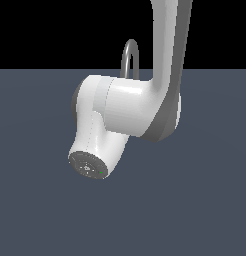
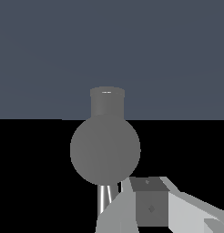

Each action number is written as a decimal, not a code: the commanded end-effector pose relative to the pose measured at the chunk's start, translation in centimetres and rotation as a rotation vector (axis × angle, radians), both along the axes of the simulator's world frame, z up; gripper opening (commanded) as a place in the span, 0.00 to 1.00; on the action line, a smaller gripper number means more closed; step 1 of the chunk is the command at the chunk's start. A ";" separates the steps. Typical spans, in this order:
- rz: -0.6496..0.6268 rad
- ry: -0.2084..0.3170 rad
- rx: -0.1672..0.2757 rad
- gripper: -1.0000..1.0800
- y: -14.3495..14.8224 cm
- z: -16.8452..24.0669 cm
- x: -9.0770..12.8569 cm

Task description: Turn on the faucet by rotating a designated handle.

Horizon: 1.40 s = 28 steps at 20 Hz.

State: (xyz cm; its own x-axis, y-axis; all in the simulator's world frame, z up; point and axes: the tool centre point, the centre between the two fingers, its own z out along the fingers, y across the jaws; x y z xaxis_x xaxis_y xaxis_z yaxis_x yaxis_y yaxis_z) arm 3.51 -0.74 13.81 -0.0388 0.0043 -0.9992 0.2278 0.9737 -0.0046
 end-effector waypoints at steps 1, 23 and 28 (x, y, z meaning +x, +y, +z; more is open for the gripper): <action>-0.030 -0.033 -0.006 0.00 -2.4 2.3 -0.3; -0.003 -0.043 0.006 0.00 -4.9 -1.2 -1.2; -0.022 -0.040 -0.003 0.00 -7.1 -3.0 -1.6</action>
State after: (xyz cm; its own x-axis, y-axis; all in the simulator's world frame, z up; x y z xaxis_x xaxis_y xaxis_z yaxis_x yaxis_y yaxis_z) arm 3.13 -5.22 14.48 0.0648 0.0184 -0.9977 0.2406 0.9701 0.0335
